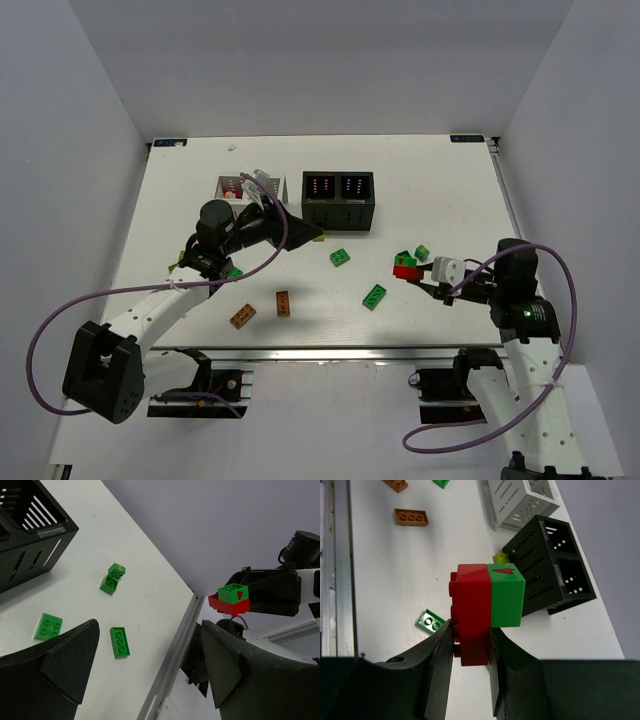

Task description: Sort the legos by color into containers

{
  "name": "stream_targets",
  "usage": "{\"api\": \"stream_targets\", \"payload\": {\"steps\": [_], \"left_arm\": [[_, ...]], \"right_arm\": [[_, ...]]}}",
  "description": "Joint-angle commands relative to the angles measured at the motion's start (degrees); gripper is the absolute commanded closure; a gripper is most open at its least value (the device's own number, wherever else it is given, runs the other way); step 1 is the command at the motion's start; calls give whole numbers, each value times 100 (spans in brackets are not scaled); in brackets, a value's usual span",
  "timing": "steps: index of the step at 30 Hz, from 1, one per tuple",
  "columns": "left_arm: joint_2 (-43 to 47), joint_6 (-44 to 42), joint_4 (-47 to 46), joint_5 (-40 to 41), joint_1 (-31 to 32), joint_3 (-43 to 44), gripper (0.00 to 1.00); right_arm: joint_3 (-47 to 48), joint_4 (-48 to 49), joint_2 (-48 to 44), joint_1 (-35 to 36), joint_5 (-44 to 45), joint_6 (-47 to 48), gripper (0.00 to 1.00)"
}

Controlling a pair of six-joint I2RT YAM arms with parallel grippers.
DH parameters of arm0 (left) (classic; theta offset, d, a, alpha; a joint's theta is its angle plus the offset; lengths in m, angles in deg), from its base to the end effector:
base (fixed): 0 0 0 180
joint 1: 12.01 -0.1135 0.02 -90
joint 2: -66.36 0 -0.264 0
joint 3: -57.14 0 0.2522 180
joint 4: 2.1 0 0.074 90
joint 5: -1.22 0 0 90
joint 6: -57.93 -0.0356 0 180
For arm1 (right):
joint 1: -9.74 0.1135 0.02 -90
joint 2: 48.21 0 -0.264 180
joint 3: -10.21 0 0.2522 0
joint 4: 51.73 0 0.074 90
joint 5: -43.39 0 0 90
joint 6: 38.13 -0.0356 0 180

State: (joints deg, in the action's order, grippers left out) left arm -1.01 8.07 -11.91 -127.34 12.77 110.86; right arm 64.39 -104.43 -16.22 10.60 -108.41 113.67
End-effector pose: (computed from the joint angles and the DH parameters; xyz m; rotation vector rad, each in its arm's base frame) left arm 0.2314 -0.1313 0.2908 0.3301 1.7926 -1.3808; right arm 0.1074 0.0330 0.3025 -1.4066 1.1715 0.3916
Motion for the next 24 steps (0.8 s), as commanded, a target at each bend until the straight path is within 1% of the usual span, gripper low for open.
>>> {"api": "stream_targets", "payload": {"steps": [1,2,3,4,6,7,10,14,16,22,24], "left_arm": [[-39,11,28,-125,45,222,9],[-56,11,37,-125,45,231,9],[-65,3,54,-125,45,231,9],[-57,-6,81,-133,45,240,9],[-48,-32,107,-125,45,257,9],[-22,-50,142,-116,45,266,9],[14,-94,256,-81,45,292,9],[31,-208,503,103,45,354,9],[14,-208,546,121,45,372,10],[-232,-208,722,42,54,468,16],[-354,-182,749,7,71,494,17]], "right_arm": [[10,667,280,465,255,-545,100],[-25,929,351,624,430,-799,100],[-35,1054,517,826,867,-914,100],[-35,1177,606,1315,1124,-1063,100],[-35,1493,799,1888,1704,-1389,100],[-17,1668,974,2344,2115,-1573,100],[254,1776,1388,2847,2540,-1846,100],[624,1556,1828,3077,2971,-1856,100],[668,1407,2004,3366,3393,-1559,100],[528,1336,2417,3938,3850,-1180,100],[318,1485,2531,4131,4322,-978,100]]}}
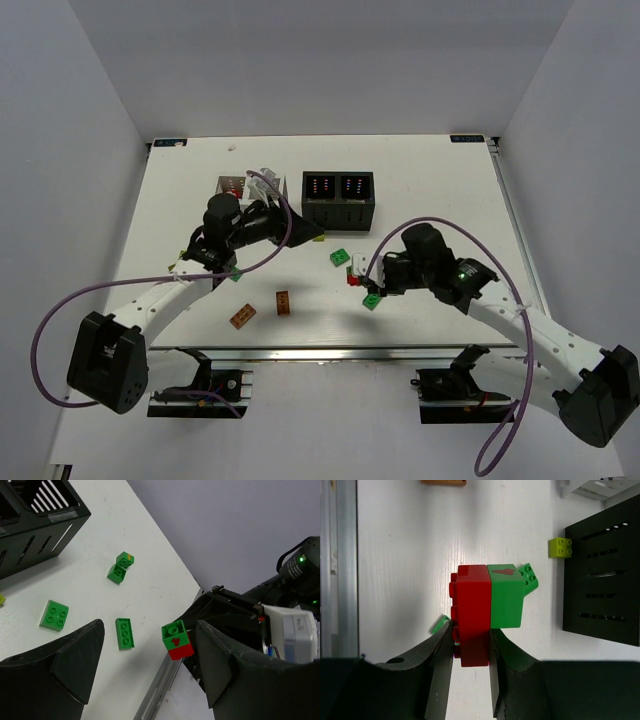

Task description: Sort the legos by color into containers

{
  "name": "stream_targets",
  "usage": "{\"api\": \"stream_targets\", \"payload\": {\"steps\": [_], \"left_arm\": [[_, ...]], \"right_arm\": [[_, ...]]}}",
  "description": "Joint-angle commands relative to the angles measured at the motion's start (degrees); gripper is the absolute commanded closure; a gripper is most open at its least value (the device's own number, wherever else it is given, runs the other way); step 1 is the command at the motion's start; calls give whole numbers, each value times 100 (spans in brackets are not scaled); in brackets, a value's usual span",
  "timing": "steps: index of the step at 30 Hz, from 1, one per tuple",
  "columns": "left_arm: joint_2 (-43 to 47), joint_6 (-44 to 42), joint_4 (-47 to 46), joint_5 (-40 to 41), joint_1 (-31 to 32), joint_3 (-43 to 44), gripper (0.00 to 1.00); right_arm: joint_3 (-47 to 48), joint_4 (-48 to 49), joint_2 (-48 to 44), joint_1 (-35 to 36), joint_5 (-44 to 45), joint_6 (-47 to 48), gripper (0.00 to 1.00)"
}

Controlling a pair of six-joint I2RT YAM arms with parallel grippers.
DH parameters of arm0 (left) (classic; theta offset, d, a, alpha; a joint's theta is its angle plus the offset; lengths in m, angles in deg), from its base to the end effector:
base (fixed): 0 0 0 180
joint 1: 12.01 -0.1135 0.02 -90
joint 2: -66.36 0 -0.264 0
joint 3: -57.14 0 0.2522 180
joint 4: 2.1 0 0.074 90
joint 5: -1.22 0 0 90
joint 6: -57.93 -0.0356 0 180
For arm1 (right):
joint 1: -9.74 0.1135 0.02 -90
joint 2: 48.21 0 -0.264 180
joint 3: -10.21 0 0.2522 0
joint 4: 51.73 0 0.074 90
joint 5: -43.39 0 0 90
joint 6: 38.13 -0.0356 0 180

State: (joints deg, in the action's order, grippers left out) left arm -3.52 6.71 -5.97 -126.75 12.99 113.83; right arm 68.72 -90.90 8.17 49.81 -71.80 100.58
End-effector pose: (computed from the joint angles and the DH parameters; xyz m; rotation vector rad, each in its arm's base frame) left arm 0.2404 -0.1363 0.2873 0.3118 1.8840 -1.3578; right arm 0.1514 0.1472 0.2787 -1.6838 1.3761 0.4004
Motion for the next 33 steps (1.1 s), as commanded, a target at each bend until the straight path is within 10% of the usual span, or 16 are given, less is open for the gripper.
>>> {"api": "stream_targets", "payload": {"steps": [1,33], "left_arm": [[-139,-46,189,-78,84,215,18],[-1255,-187,981,27,1130,593,28]], "right_arm": [[-168,176,110,411,769,393,100],[-1126,2207,-22,1644,2493,297,100]]}}
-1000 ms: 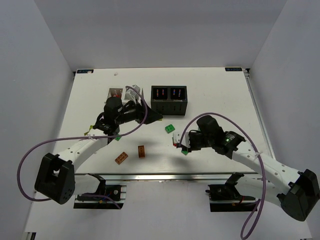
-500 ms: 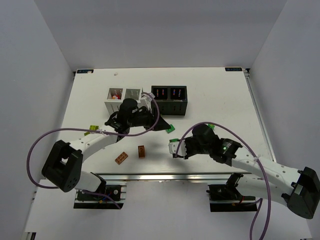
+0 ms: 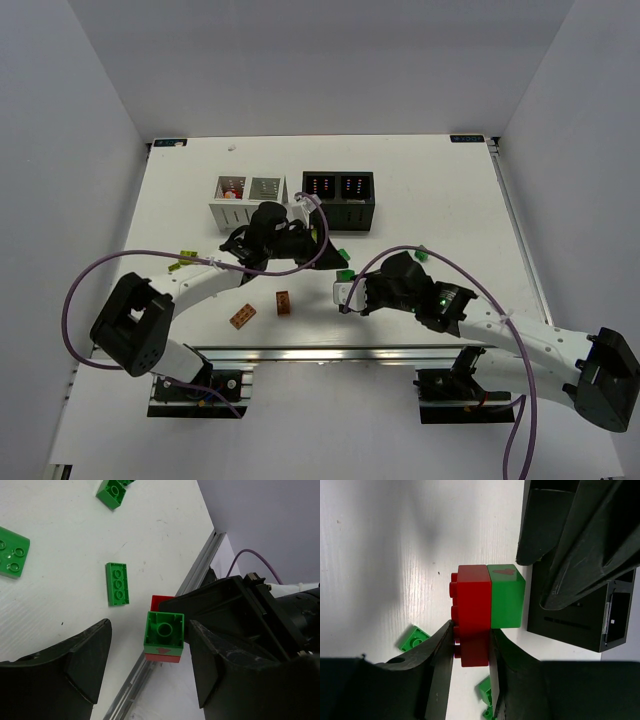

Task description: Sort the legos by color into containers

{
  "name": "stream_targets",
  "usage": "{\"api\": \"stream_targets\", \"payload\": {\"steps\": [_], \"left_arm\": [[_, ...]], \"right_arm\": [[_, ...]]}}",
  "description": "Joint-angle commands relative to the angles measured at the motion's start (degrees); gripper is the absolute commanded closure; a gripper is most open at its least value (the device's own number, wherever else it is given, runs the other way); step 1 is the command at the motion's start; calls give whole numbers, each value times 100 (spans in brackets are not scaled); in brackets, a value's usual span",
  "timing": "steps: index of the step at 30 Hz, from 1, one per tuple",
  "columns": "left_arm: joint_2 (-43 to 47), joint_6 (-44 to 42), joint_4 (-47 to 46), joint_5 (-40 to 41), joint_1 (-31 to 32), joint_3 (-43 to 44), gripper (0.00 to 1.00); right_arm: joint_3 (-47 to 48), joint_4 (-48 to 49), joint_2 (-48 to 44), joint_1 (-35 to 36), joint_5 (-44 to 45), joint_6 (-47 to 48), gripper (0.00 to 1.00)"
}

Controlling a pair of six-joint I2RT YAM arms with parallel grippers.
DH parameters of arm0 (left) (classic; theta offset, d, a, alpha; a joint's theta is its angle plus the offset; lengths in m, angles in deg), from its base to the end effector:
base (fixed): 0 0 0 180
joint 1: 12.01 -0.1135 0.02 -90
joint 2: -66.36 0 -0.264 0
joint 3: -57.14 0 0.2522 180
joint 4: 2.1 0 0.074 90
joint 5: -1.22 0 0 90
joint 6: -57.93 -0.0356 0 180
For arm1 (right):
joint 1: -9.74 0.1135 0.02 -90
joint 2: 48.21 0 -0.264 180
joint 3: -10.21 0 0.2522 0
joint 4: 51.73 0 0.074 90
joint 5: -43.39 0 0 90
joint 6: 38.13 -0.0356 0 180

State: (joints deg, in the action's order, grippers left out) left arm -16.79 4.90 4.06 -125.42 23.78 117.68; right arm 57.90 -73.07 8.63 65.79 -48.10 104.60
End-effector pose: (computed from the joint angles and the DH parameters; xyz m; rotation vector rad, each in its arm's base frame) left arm 0.2400 -0.1992 0.2293 0.4175 2.2536 -1.3890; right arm 0.1215 0.1822 0.2388 -1.7191 1.2120 0.0622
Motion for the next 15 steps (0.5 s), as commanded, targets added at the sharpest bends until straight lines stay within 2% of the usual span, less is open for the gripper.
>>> {"api": "stream_targets", "payload": {"steps": [1,15], "left_arm": [[89,-6,-40,-132,51,208,28],[-60,-41,12,-176,182,243,29]], "right_arm": [[-53,441,-76,46,123,-114,100],[-185,696,-182,46,404,-210,100]]}}
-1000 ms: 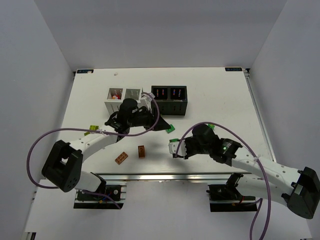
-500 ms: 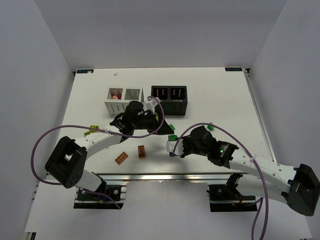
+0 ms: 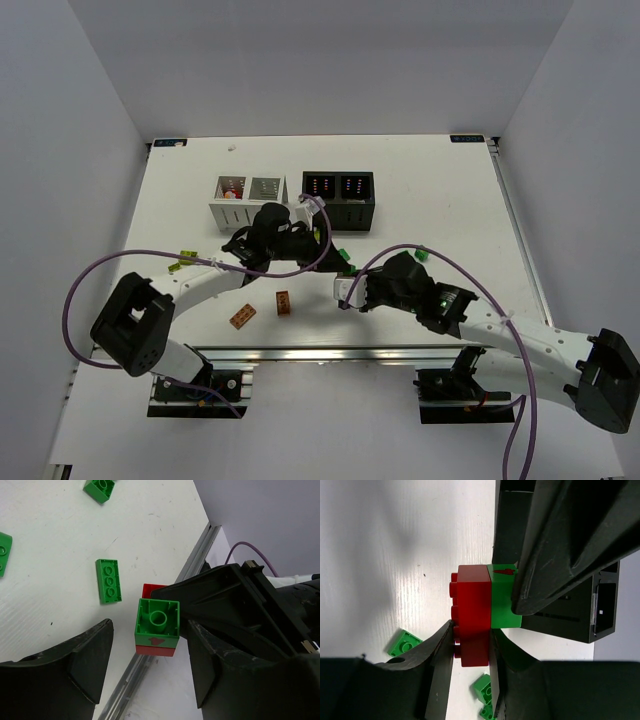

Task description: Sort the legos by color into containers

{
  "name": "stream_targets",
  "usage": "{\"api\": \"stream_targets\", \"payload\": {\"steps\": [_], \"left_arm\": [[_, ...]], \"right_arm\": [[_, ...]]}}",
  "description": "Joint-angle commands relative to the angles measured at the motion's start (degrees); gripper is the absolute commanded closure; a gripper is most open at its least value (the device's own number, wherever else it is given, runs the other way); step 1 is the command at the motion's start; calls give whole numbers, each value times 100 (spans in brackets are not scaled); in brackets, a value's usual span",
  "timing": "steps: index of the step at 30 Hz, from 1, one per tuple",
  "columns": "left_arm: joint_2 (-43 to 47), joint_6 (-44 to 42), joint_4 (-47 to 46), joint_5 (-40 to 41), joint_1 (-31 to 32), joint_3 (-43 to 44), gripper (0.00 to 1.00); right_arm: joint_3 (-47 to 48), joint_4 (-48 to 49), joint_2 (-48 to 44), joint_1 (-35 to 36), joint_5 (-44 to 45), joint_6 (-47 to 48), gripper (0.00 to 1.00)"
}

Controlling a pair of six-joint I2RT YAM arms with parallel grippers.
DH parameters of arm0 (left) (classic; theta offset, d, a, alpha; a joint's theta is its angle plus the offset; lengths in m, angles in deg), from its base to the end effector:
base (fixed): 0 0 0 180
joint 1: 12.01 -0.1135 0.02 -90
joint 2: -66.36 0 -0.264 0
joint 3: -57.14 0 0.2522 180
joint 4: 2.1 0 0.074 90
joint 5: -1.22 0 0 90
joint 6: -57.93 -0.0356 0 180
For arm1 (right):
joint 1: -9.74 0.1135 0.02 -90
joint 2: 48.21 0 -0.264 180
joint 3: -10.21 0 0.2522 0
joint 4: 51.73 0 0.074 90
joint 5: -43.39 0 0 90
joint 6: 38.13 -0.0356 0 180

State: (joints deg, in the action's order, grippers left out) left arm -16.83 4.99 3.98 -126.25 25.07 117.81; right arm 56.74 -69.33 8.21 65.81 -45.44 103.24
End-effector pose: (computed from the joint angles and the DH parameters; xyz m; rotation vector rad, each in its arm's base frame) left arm 0.2354 -0.2051 0.2301 0.4541 2.2529 -1.4160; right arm 0.1232 0.1818 0.2395 -1.6455 1.2236 0.0301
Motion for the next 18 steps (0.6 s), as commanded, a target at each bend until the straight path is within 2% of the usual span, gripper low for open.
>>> {"api": "stream_targets", "payload": {"steps": [1,11,12,14,15,18], "left_arm": [[-74,-50,39,-93,62,230,30],[-91,-58,-23,-155,89,239,45],[-91,-50,-40,-164,89,239,51],[-91,-67,-49,-207,89,257,58],[-83,-85,-49,-208,89,257,68],[-56,-146,-40,-260,89,300,84]], "right_arm": [[-69,392,-149,35,155,-75,100],[-105,436,-202,35,50,-84,100],[-105,436,-202,44,50,-84,100],[-105,428,-184,44,59,-92,100],[-105,419,-184,44,41,-84,100],[-105,392,-202,44,-64,-58,100]]}}
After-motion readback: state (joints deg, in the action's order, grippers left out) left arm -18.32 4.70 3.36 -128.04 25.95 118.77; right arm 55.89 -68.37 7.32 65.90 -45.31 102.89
